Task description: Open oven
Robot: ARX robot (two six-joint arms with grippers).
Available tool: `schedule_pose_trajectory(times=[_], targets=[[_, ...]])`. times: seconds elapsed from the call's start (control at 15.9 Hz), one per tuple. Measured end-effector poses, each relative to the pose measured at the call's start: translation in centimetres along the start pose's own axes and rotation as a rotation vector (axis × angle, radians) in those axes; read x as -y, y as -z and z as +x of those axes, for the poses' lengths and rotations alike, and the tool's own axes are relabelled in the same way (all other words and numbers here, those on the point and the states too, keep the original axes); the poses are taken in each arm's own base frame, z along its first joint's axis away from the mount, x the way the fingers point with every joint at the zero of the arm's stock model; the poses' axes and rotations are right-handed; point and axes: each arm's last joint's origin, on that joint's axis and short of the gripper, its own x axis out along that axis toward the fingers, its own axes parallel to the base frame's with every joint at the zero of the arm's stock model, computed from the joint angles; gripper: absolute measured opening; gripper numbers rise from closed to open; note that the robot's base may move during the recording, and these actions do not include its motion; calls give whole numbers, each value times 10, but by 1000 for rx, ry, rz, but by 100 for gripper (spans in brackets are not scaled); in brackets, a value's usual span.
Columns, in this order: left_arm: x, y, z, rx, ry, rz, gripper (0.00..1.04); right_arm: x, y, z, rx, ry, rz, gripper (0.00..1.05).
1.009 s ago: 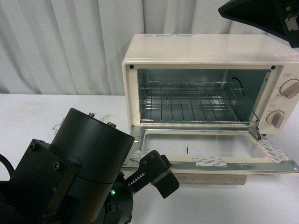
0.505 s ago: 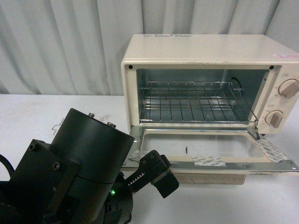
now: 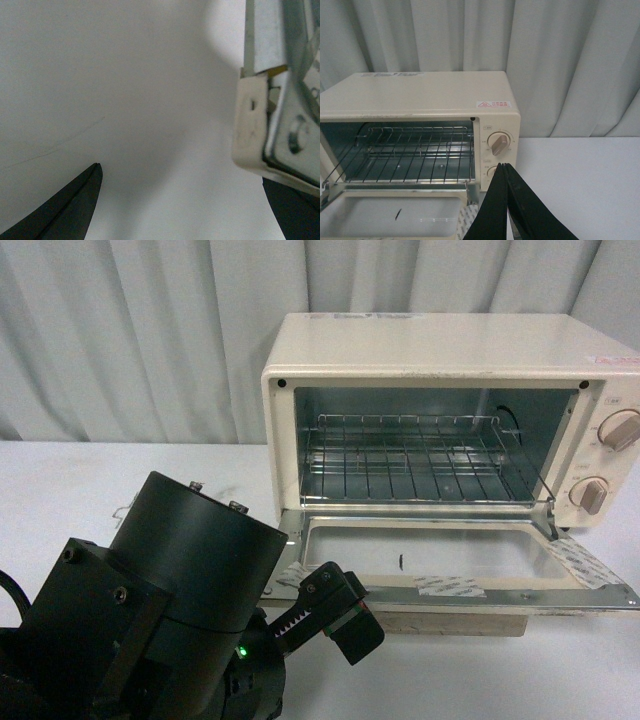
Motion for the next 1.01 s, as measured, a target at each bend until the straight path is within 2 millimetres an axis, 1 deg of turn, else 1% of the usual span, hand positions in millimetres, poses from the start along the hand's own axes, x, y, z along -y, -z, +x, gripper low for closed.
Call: schedule_pose_trajectory(times=[0.19,0.25,0.63,0.69,0.76,0.88,1.01], targets=[[0,0,0,0,0,0,98,13,7,-13,1,12,1,2],[0,0,0,1,0,0,98,14,9,-17,3,21,3,2],[0,0,0,1,0,0,98,13,17,-35,10,5,3,2],[0,0,0,0,-1,0,98,13,22,-37,29,5,4,2],[0,0,0,1,-1,0,98,13,26,-39,-5,4,4,2],[0,0,0,1,0,0,98,13,22,-45,26,5,4,2],[0,0,0,0,-1,0,98,13,22,-51,19,5,4,2]])
